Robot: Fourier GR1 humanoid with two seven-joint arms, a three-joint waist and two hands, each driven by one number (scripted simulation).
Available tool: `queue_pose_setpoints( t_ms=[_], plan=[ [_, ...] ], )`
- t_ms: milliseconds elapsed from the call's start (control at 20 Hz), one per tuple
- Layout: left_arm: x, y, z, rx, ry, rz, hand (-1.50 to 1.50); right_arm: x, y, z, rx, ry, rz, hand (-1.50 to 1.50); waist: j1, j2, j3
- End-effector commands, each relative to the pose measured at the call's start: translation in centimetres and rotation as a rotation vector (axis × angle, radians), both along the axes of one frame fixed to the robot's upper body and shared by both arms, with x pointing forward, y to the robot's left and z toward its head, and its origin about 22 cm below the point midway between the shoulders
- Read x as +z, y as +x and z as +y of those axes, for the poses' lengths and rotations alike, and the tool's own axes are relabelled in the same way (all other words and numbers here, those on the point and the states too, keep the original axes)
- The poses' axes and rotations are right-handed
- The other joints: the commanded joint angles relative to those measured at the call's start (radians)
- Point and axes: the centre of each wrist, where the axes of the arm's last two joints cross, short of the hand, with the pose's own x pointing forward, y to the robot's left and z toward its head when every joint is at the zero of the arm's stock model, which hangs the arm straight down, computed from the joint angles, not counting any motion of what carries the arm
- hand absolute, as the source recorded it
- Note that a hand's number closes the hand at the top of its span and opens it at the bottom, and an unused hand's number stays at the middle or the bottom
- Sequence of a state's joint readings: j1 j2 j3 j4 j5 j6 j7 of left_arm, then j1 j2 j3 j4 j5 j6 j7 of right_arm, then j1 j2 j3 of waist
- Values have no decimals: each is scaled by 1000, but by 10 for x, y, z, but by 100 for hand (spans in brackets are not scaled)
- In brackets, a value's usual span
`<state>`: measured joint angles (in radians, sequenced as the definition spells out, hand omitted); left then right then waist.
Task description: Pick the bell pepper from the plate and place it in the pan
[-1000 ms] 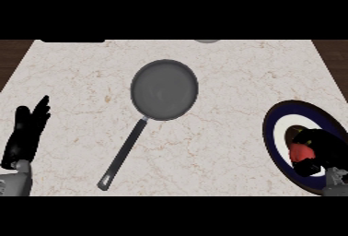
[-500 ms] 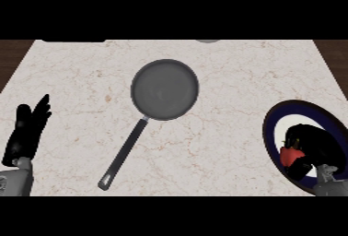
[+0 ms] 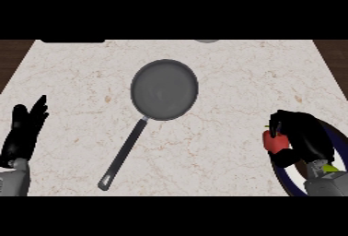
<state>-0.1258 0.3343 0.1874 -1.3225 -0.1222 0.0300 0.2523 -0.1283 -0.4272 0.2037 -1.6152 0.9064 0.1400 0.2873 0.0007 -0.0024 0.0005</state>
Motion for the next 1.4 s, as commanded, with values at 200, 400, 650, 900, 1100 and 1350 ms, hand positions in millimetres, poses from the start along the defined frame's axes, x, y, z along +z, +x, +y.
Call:
queue_pose_setpoints(
  t_ms=[200,400,650,900,1100,1350],
  plan=[
    [-7,-5,-6,-9,-9,3,0,45,-5,40,157,164,-351,150,-1,1,-1],
    [1,9,0,-11,-1,-7,0,58,24,55,164,221,-356,150,3,3,-1],
    [9,3,2,-15,-1,-18,0,62,44,124,140,292,-335,150,12,3,-1],
    [16,3,-4,-14,2,-21,0,36,84,137,111,408,-298,150,15,5,0],
    [5,4,-14,-34,16,-33,0,39,121,161,91,449,-272,150,29,9,0],
    [11,23,-2,-46,-14,-30,0,21,143,181,52,450,-234,150,49,18,0]
  ],
)
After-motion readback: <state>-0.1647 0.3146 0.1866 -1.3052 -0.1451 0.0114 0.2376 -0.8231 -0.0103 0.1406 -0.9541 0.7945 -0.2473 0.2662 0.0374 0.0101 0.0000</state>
